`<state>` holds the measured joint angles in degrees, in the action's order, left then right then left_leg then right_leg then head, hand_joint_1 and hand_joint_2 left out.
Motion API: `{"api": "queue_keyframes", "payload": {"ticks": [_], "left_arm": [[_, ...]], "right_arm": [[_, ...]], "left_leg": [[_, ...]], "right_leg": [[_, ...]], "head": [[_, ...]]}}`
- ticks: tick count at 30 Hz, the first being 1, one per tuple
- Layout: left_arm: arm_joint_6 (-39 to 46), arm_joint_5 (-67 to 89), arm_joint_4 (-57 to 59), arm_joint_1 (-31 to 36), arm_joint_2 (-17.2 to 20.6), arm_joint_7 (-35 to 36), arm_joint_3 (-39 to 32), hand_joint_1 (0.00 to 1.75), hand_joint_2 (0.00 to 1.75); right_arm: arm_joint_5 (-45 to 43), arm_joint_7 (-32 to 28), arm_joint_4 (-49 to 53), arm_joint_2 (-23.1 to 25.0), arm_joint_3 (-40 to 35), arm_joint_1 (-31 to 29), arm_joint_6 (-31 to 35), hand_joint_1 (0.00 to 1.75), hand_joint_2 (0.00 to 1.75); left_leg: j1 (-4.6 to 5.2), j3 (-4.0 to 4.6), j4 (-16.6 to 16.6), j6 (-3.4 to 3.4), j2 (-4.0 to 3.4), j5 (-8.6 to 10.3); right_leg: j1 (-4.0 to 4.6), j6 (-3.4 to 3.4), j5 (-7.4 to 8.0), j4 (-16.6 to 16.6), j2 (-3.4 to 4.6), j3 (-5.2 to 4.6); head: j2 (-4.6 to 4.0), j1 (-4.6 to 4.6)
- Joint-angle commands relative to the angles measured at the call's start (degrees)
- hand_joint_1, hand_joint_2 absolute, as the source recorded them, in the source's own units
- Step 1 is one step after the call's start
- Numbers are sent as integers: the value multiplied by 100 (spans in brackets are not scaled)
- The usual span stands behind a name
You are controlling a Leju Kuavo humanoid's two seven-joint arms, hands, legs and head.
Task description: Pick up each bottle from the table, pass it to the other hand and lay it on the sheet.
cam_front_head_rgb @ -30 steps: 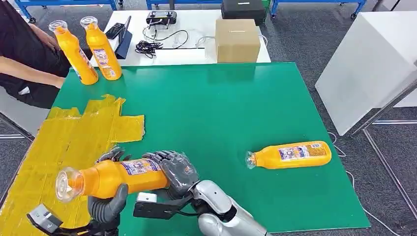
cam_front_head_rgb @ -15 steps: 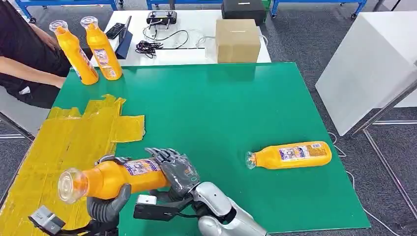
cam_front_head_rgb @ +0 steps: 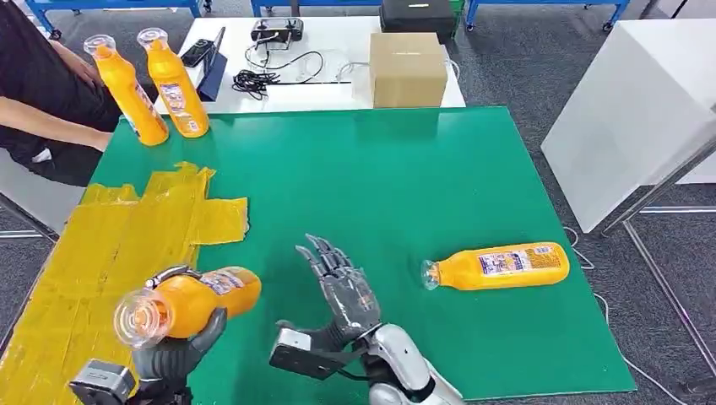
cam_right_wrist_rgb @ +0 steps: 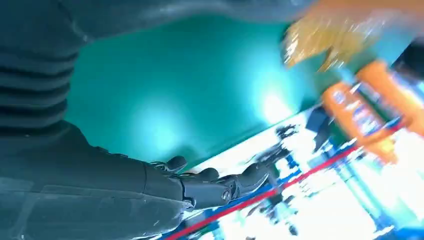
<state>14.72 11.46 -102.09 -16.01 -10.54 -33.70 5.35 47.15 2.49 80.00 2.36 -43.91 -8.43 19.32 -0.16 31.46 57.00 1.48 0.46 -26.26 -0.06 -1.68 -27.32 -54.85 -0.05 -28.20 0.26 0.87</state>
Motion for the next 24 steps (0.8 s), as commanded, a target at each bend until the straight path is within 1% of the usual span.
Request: {"api": "queue_keyframes", "payload": {"ticks": [1, 2, 3, 4, 8, 10, 11, 14, 16, 19, 21, 22, 23, 24], "left_arm": [[1271, 3252, 919, 208, 195, 1090, -746, 175, 175], [1241, 3899, 1176, 279, 315, 1498, -690, 175, 175], [1443, 4377, 1436, 346, 346, 1674, -602, 175, 175], [1584, 4937, 1645, 377, 366, 1949, -545, 175, 175], [1703, 4958, 1713, 375, 376, 1979, -462, 175, 175], [1708, 5019, 1706, 372, 413, 2062, -428, 175, 175], [1784, 5693, 1903, 417, 500, 2490, -365, 175, 175], [2010, 6313, 2359, 547, 585, 2910, -252, 175, 175], [1814, 6626, 2674, 655, 674, 3232, -100, 175, 175], [1578, 6730, 2841, 720, 740, 3389, 102, 175, 175], [1441, 6917, 2934, 767, 800, 3619, 254, 175, 175], [1370, 7075, 2990, 801, 837, 3753, 329, 59, 175], [1438, 7313, 3029, 823, 841, 3979, 328, 0, 0], [1416, 7430, 3069, 853, 814, 4167, 302, 0, 0]], "right_arm": [[136, -93, 1387, -631, 1021, 851, 12, 0, 0], [123, -98, 1465, -647, 1099, 889, -17, 0, 0], [126, -99, 1542, -661, 1161, 923, -70, 0, 0], [114, -103, 1577, -657, 1195, 934, -112, 0, 0], [117, -106, 1561, -624, 1199, 928, -125, 0, 0], [119, -106, 1550, -611, 1201, 930, -115, 0, 0], [131, -89, 1540, -624, 1201, 912, -150, 0, 0], [117, -65, 1509, -623, 1209, 869, -220, 0, 0], [113, -38, 1480, -603, 1194, 839, -311, 0, 0], [120, -11, 1469, -572, 1186, 824, -367, 0, 0], [128, 12, 1458, -558, 1181, 802, -429, 0, 0], [119, 19, 1453, -557, 1177, 792, -473, 0, 0], [111, 19, 1451, -554, 1177, 790, -489, 0, 0], [110, 22, 1452, -549, 1182, 800, -494, 0, 0]], "left_leg": [[4, -6, -8, -2, 13, 3], [2, -9, -9, -4, 13, 4], [2, -11, -14, -4, 20, 8], [7, -8, -12, -2, 13, 7], [2, -9, -9, -4, -1, 5], [-1, -10, -8, -6, 2, 4], [3, -14, -11, -5, 1, 5], [2, -23, -15, -6, -2, 6], [2, -19, -11, -4, -5, 5], [2, -23, -15, -6, -5, 7], [1, -23, -10, -4, -8, 4], [-1, -29, -14, -6, -13, 5], [2, -29, -14, -5, -11, 5], [2, -29, -11, -4, -11, 5]], "right_leg": [[-4, -3, -1, 8, -16, 10], [-2, -2, -1, 12, -17, 14], [-3, -2, 1, 16, -24, 17], [-7, -2, 1, 9, -14, 7], [-2, 0, 4, 10, -1, 6], [1, 0, 2, 11, -7, 10], [-3, 0, 1, 11, -7, 12], [-2, 2, 4, 14, -2, 19], [-3, 2, 4, 10, 1, 14], [-2, 1, 5, 14, -2, 17], [-4, 1, 2, 6, 4, 16], [-2, 1, 5, 12, 7, 22], [-4, 1, 4, 8, 5, 22], [-4, 1, 3, 6, 6, 22]], "head": [[0, -4], [0, -2], [0, 0], [0, -4], [0, -2], [0, -2], [0, -2], [0, -2], [0, -2], [0, -4], [0, -2], [0, -2], [0, -4], [0, -2]]}}
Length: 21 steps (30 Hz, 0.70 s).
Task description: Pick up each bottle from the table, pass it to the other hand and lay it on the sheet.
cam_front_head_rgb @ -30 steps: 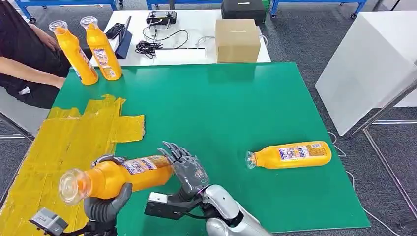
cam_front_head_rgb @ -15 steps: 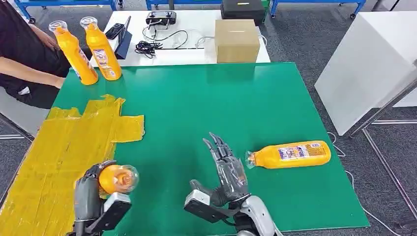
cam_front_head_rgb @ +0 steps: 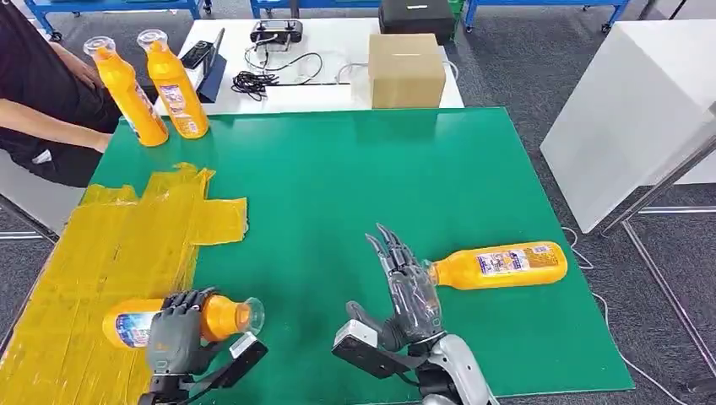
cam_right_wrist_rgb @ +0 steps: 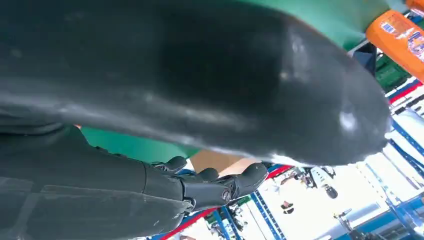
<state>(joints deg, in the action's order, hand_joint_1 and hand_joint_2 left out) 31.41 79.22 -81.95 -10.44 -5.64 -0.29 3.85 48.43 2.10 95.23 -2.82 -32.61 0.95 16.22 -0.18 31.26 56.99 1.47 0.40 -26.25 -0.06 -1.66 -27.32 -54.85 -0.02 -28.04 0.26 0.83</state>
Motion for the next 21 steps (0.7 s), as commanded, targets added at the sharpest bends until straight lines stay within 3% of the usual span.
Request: {"api": "queue_keyframes", "payload": {"ticks": [1, 7, 10, 12, 17, 21], "left_arm": [[-228, 675, 1046, 306, 307, 888, 454, 0, 0], [-166, 1064, 1066, 344, 381, 1210, 489, 0, 0], [-122, 1078, 1103, 502, 966, 2186, 1246, 0, 0], [8, 1078, 1086, 526, 1061, 2373, 1327, 0, 0], [213, 1078, 986, 493, 1049, 2427, 1314, 0, 0], [859, 673, 226, 175, 539, 1412, 549, 0, 0]], "right_arm": [[-18, 67, -68, -27, 55, -126, -194, 0, 0], [-43, 78, -77, -45, 28, -132, -253, 0, 0], [-74, 73, -102, -62, 21, -144, -279, 0, 0], [-76, 73, -107, -69, 26, -136, -274, 0, 0], [-77, 74, -98, -89, 34, -109, -261, 0, 0], [-46, 65, 27, -209, 79, 66, -179, 0, 0]], "left_leg": [[1, -14, -13, -6, -8, 5], [1, -12, -9, -5, -9, 4], [-1, -11, -8, -6, -8, 3], [-1, -9, -9, -8, 0, 6], [-1, -8, -5, -5, -7, 3], [-2, -6, -2, -4, -8, -1]], "right_leg": [[-1, 0, 6, 11, 5, 12], [-2, -1, 4, 7, 3, 9], [1, -1, 4, 7, 6, 10], [1, 1, 4, 7, -2, 10], [0, 0, 2, 3, 3, 5], [2, -3, 1, 5, 5, 7]], "head": [[0, 2], [0, 2], [0, 2], [0, 2], [0, 0], [0, 2]]}}
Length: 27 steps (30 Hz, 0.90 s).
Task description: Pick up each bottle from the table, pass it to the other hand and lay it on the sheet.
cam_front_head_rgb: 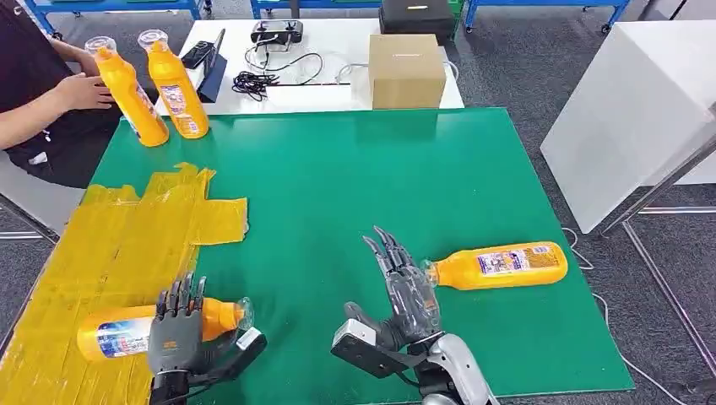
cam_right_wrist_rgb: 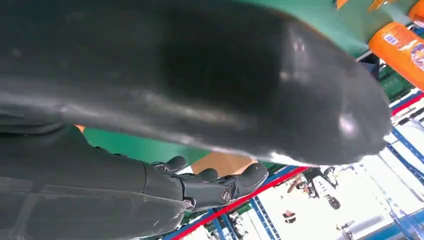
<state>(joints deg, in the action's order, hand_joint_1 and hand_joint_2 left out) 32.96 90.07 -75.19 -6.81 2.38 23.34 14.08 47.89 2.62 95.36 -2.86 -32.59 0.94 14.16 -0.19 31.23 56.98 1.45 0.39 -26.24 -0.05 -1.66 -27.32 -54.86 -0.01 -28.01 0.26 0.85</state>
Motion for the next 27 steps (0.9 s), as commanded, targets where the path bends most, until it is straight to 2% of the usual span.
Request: {"api": "queue_keyframes", "payload": {"ticks": [1, 3, 4, 5, 6, 7, 8, 11, 13, 15, 16, 17, 20, 22, 26, 27], "left_arm": [[704, -636, -897, -299, -439, -1406, -749, 0, 0], [704, -1387, -1856, -502, -1260, -3037, -1807, 0, 0], [704, -1750, -1933, -510, -1507, -3572, -2089, 0, 0], [704, -2609, -1903, -485, -1875, -4654, -2474, 0, 0], [704, -3543, -1763, -489, -1968, -5233, -2487, 0, 0], [704, -3920, -1751, -501, -1925, -5371, -2406, 0, 0], [704, -4552, -1760, -550, -1699, -5425, -2117, 0, 0], [647, -5026, -1818, -561, -1603, -5429, -1949, 0, 0], [178, -6053, -1973, -612, -1494, -5646, -1791, 0, 0], [-702, -7309, -2253, -730, -1500, -5938, -1837, 0, 0], [-732, -7349, -2294, -761, -1500, -5951, -1875, 0, 0], [-1256, -7835, -2441, -853, -1548, -5972, -1970, 0, 0], [-2059, -8265, -2709, -1072, -1712, -5974, -2195, 0, 0], [-2087, -8256, -2720, -1084, -1731, -5978, -2217, 0, 0], [-2100, -8246, -2689, -1060, -1745, -5984, -2232, 0, 0], [-2187, -8155, -2702, -1057, -1801, -6064, -2288, 0, 0]], "right_arm": [[20, 3, 63, -239, 102, 133, 61, 0, 0], [61, -52, 192, -330, 170, 321, 185, 0, 0], [78, -69, 223, -347, 189, 375, 218, 0, 0], [100, -89, 285, -387, 221, 485, 273, 0, 0], [129, -101, 337, -436, 240, 588, 348, 0, 0], [145, -99, 363, -460, 248, 641, 393, 0, 0], [160, -90, 425, -519, 251, 751, 477, 0, 0], [180, -71, 458, -554, 254, 810, 564, 0, 0], [256, 0, 522, -611, 266, 907, 667, 0, 0], [449, 159, 635, -733, 286, 1055, 798, 0, 0], [432, 152, 669, -772, 287, 1094, 811, 0, 0], [646, 332, 743, -871, 332, 1200, 883, 0, 175], [925, 653, 994, -1248, 562, 1558, 1026, 0, 175], [907, 640, 1012, -1271, 585, 1582, 1028, 0, 175], [904, 639, 995, -1242, 573, 1550, 1013, 0, 175], [1105, 875, 1034, -1316, 668, 1609, 996, 0, 175]], "left_leg": [[-3, 5, 3, -1, -3, -3], [-6, 17, 13, 0, 1, -5], [-9, 24, 23, 1, 5, -10], [-7, 26, 21, 2, 8, -7], [-3, 27, 12, 2, 9, -2], [-1, 27, 13, 3, 8, -4], [5, 19, 4, 2, 9, -3], [9, 16, 1, -2, 2, -4], [7, 16, 1, -6, 6, -2], [-1, 14, 4, -13, 5, -4], [2, 17, 6, -8, 20, -4], [-1, 18, 6, -7, 13, -5], [-3, 11, 4, -6, -4, -9], [-4, 13, 7, 2, 14, -11], [-3, 14, 4, 0, -4, -11], [-1, 20, 3, 0, -4, -6]], "right_leg": [[3, -3, 0, 2, 1, -1], [6, -4, -2, -2, -4, -9], [9, -7, -5, -6, -8, -11], [7, -8, -4, -4, -11, -14], [4, -6, -1, 1, -11, -16], [3, -8, -1, 2, -9, -15], [-2, -6, -1, 5, -6, -9], [-4, -1, -1, 4, 0, -11], [-2, 2, -1, 4, -6, -14], [6, 5, -2, 5, -8, -10], [3, 1, -5, 4, -20, -8], [5, 0, -2, 6, -13, -10], [7, -3, -3, 8, 1, -8], [4, -7, -10, 6, -14, -5], [4, -7, -4, 9, 5, -8], [2, -5, 0, 5, 5, -16]], "head": [[0, 0], [0, 0], [0, 0], [0, 0], [0, 0], [0, 0], [0, 2], [0, 0], [0, -2], [0, -2], [0, 0], [0, 0], [0, -2], [0, -2], [0, 2], [0, 0]]}}
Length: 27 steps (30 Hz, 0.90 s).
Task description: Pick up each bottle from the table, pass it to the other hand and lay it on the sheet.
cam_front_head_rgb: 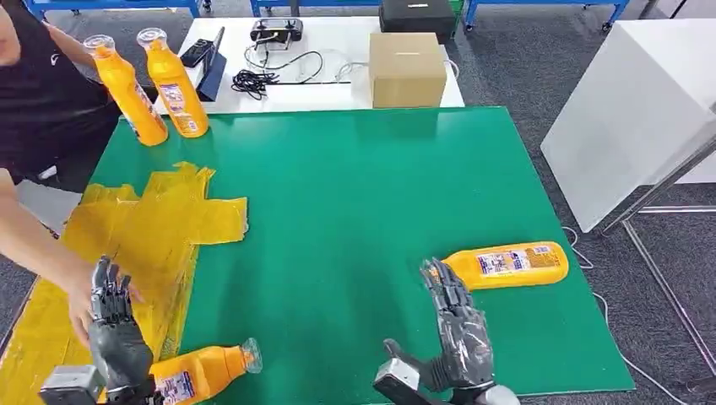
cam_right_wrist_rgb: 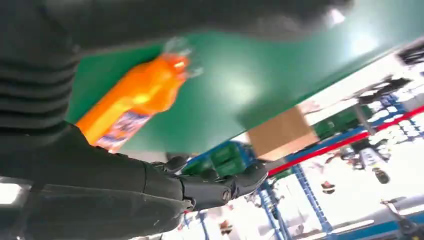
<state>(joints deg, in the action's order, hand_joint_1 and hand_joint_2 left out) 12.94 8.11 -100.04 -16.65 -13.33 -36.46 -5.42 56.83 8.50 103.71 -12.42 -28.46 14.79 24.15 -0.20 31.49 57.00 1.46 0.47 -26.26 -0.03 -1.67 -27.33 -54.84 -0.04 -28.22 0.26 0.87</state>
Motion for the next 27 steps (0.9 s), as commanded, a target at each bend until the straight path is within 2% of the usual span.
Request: {"api": "queue_keyframes", "payload": {"ticks": [1, 3, 5, 10, 14, 19, 27], "left_arm": [[-197, 64, -245, -96, -265, -107, -363, 0, 0], [-255, 73, -317, -146, -338, -146, -427, 0, 0], [-292, 73, -345, -170, -388, -186, -505, 0, 0], [-417, 19, -315, -173, -429, -219, -590, 0, 0], [-495, 8, -370, -178, -467, -252, -610, 0, 0], [-651, -61, -457, -209, -512, -266, -624, 0, 0], [-683, -69, -472, -206, -506, -267, -593, 0, 0]], "right_arm": [[248, 369, 267, -460, 361, 318, 53, 0, 175], [361, 524, 423, -644, 774, 571, 125, 0, 175], [282, 352, 566, -652, 1199, 778, 86, 0, 175], [336, 172, 611, -536, 1319, 842, -47, 0, 175], [622, 344, 685, -651, 1541, 882, -44, 0, 175], [637, 95, 977, -855, 2508, 1114, -559, 0, 175], [732, 1, 995, -913, 2691, 1134, -806, 0, 175]], "left_leg": [[-1, -9, 1, -4, -8, -3], [5, -3, 2, -2, 6, 0], [6, -8, 4, -1, 14, -2], [6, -13, 1, -3, -4, -6], [5, -12, 0, -3, 2, -1], [7, -10, 6, 0, 1, -4], [7, -12, 0, -2, 0, -1]], "right_leg": [[1, -3, 0, 4, 4, 10], [-4, -2, -2, 2, -10, 5], [-5, -3, -5, 2, -16, 3], [-5, -2, -3, 4, 0, 10], [-4, -1, -1, 4, -4, 7], [-6, -5, -3, 1, -5, 7], [-5, -1, 0, 4, -2, 7]], "head": [[0, -2], [0, -2], [0, -7], [0, -4], [0, -4], [0, -4], [0, -4]]}}
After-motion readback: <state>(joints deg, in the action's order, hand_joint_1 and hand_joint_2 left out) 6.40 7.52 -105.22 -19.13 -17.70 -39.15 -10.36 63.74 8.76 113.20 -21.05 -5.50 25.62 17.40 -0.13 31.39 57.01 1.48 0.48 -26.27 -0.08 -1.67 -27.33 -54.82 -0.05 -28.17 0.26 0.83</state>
